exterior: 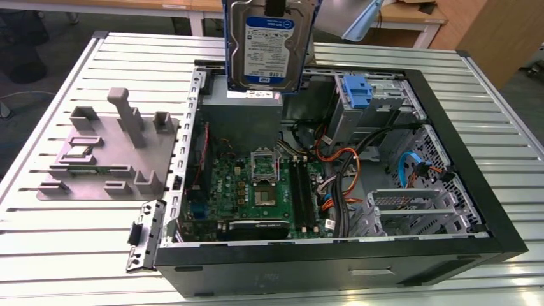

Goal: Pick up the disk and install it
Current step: 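Pick up the disk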

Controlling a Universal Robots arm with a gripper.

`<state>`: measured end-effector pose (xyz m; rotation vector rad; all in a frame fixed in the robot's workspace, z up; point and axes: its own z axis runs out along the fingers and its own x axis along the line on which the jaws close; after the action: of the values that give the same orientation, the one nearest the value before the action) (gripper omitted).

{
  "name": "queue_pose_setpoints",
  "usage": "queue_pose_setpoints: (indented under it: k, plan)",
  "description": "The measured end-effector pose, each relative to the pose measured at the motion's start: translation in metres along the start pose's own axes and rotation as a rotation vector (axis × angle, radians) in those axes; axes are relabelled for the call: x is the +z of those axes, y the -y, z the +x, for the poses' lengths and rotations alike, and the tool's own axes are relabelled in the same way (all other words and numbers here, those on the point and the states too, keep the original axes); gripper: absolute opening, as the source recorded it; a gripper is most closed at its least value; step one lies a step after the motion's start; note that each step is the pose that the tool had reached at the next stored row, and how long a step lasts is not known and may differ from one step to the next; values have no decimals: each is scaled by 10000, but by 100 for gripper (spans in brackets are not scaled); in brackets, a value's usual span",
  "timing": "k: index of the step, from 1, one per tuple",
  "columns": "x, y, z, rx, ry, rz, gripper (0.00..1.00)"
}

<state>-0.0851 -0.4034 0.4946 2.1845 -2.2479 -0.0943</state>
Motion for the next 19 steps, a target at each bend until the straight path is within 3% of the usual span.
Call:
queue_pose_setpoints:
  k: [11, 19]
  plan:
    - [0, 6, 27, 0, -1, 0, 35]
    - [4, 12, 213, 0, -1, 0, 35]
